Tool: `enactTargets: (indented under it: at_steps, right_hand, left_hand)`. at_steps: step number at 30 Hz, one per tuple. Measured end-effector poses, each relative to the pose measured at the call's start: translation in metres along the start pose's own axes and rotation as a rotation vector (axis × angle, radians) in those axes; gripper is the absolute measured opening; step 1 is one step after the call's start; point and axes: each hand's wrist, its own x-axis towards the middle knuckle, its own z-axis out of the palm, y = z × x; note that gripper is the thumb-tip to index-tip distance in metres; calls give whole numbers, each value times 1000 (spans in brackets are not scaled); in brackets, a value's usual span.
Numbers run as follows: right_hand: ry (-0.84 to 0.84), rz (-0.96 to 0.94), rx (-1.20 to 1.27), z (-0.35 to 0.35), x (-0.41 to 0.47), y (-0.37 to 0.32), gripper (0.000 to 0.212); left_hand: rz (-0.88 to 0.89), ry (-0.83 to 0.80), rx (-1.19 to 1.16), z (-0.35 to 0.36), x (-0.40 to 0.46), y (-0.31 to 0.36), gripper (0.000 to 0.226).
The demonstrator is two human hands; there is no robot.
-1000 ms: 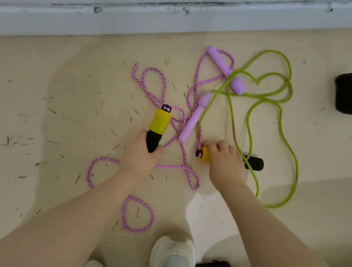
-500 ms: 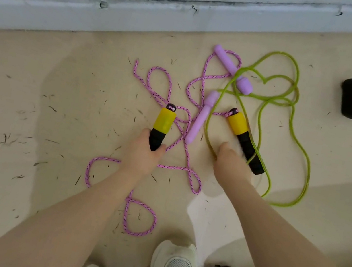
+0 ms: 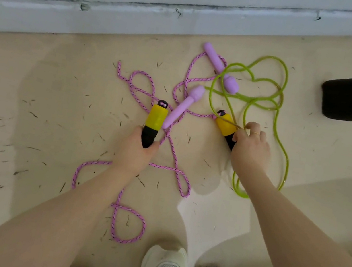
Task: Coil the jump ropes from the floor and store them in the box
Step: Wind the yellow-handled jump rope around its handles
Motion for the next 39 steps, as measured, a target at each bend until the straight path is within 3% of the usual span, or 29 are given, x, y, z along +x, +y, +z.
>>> enactTargets:
  at_steps: [5,8,10,13,15,16,20,22,24,29,33,37,39]
  right_hand:
    - [66,125,37,21,9,-5,54]
    - [-47,212,-7,20,18,2,49]
    - [-68,143,-116,10,17,-4,36]
    - [-105,-209,-215,-22,-12,-33,31]
    - [-142,-397,-15,-53,-46,-60,31]
    - [-164,-395,152,-70,-63,-73,30]
    - [-489,149,1360,-151,-118,-106,5]
    - [-554,248,1603,-186,-138,-100,19]
    - [-551,190,1564,-226,-158,-88,36]
    - [-574,90,1442,-354,-217,-60,47]
    - [-550,33,1499,-459,-277,-47,36]
    - [-521,-58,1519,-554,-335,-46,29]
    - [-490,-70,1513,-588,-357,-47,28]
  left_hand:
    - [3,-19,17,2,3,2,18]
    - [18,-52,-26,-1,1,7,22]
    - [19,-85,-80,-12,-5,14,27]
    - [-27,-78,-69,-46,-30,27,31]
    - [-104,-127,-41,-74,-55,36,25]
    - [-140,-165,-15,-88,-68,41,23]
    - [-136,-100,36,-150,-112,74,16]
    - [-86,-53,33,-181,-136,101,15]
    - [-40,-60,48,-210,-163,133,17]
    - [90,-63,90,-282,-232,218,26]
    - [277,6,57,-341,-301,285,20]
    - [325,-48,-3,-394,-370,343,24]
    - [378,-1,21,-416,-396,366,18]
